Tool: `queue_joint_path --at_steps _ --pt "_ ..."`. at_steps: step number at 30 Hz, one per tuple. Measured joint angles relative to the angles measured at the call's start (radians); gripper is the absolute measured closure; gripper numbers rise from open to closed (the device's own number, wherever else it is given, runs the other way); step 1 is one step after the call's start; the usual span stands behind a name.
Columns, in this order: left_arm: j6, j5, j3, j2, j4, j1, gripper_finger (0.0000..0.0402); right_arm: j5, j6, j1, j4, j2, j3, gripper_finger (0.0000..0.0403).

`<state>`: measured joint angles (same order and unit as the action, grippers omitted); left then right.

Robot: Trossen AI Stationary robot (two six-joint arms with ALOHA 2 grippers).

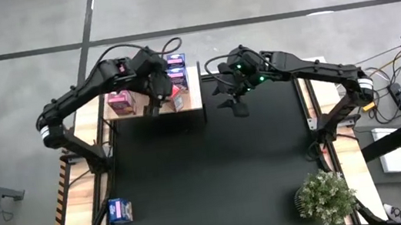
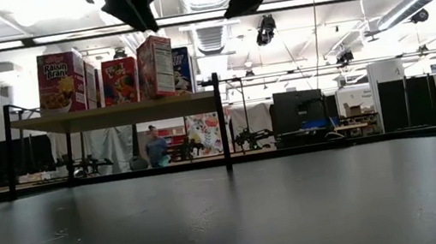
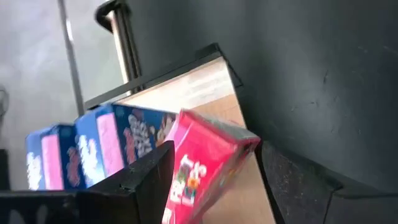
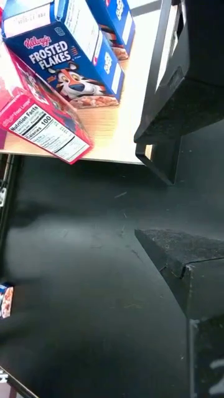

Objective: Stack cereal on shelf
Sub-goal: Align the red cereal box with the other red cereal box on the shelf

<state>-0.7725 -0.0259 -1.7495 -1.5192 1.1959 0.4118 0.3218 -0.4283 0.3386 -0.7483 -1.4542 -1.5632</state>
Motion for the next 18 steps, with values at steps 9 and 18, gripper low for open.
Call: queue_joint_path --at_steps 9,18 --pt "-0.064 -0.013 -0.023 -0.034 0.024 0.014 0.0178 0.0 0.004 0.0 -0.004 0.016 0.03 0.0184" --pt "-0.136 0.037 -0.018 -0.04 0.025 0.042 0.0178 0.0 0.001 0.0 -0.003 0.015 0.03 0.0184"
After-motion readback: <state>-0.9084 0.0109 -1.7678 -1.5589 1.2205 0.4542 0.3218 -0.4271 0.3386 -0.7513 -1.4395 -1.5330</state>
